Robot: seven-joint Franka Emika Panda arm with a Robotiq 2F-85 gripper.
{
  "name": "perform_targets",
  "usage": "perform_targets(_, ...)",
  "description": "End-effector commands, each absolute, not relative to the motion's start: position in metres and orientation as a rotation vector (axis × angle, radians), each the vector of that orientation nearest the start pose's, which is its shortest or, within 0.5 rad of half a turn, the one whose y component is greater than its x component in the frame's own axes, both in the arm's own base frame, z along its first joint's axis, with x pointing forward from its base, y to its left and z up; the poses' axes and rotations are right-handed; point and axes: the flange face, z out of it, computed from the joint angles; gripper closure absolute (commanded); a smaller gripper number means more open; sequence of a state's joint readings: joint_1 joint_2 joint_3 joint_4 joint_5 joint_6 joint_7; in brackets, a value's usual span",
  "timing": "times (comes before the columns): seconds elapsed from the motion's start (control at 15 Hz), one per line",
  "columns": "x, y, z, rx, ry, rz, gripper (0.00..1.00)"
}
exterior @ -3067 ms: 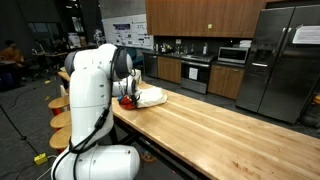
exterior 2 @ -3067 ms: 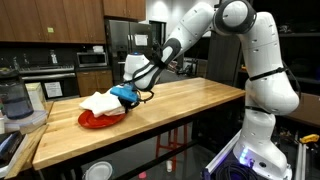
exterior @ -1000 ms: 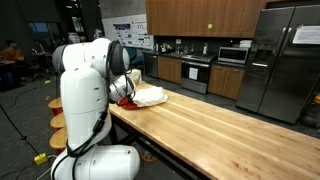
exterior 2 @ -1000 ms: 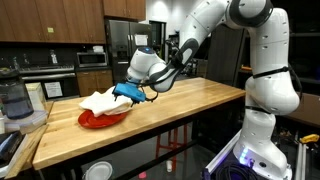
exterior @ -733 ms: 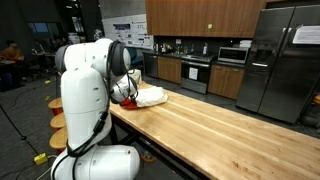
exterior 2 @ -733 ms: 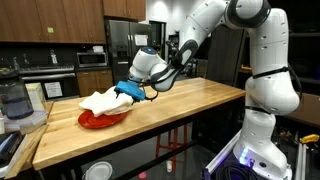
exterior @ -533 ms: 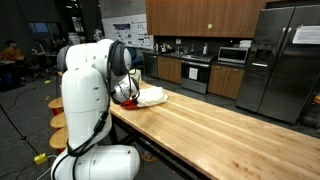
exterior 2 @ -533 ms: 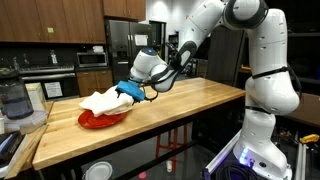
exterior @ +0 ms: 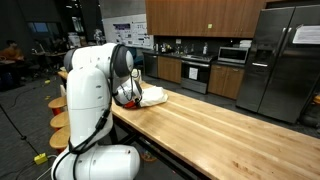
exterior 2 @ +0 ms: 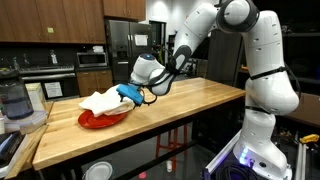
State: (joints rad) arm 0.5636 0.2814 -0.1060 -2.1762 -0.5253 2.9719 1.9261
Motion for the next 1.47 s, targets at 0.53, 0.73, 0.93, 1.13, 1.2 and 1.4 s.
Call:
perform_targets(0.53, 0.537, 0.292, 0.31, -2.317, 1.388, -0.551, 0.9)
perform_targets(0.73, 0.535, 0.294, 0.311, -2.336, 1.363, -0.563, 1.0)
perform_targets(0.93, 0.528, 0.305, 0.306, -2.397, 1.287, -0.577, 0.99)
perform_targets(1.13, 0.522, 0.322, 0.298, -2.469, 1.182, -0.596, 0.98)
perform_targets(1.2, 0.52, 0.327, 0.295, -2.489, 1.152, -0.597, 0.98)
perform_targets(1.4, 0.513, 0.339, 0.289, -2.525, 1.038, -0.595, 0.98)
